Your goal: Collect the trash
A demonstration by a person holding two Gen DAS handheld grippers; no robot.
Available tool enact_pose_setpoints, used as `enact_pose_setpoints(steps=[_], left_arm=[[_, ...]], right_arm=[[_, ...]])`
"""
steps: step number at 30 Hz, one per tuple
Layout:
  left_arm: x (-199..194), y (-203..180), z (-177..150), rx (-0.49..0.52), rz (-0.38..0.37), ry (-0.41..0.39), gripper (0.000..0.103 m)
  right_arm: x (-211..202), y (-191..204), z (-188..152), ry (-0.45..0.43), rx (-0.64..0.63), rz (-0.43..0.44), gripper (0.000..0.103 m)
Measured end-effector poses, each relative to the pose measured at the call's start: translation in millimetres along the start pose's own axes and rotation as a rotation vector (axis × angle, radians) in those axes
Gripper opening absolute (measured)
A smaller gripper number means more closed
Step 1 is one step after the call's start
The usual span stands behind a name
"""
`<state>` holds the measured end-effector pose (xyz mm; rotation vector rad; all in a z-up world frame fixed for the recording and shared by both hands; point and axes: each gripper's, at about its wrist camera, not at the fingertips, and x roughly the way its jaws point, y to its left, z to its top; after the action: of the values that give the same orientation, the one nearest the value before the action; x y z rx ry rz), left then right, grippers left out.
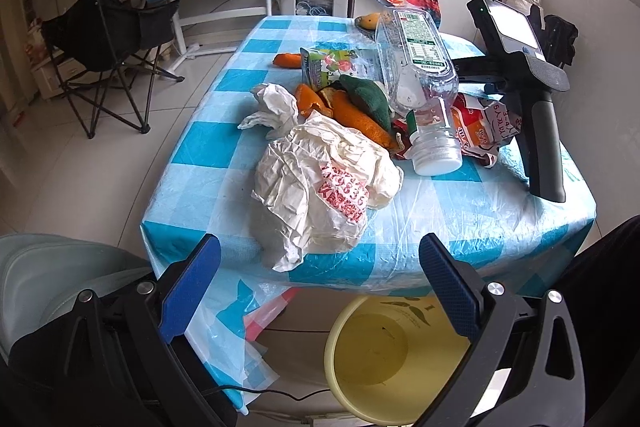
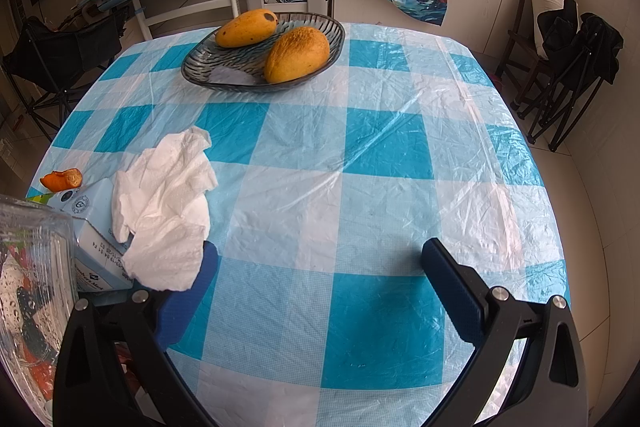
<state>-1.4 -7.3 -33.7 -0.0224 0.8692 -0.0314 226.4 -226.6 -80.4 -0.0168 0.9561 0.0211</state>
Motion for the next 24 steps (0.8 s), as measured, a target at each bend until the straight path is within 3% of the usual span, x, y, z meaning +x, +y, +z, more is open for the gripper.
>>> enact_pose_setpoints(steps=[24], left_arm=[[-12, 1, 5, -0.006, 0.025, -0.049, 0.096]], right_arm=[[0, 0, 0, 0.0, 0.0, 0.0, 0.098]])
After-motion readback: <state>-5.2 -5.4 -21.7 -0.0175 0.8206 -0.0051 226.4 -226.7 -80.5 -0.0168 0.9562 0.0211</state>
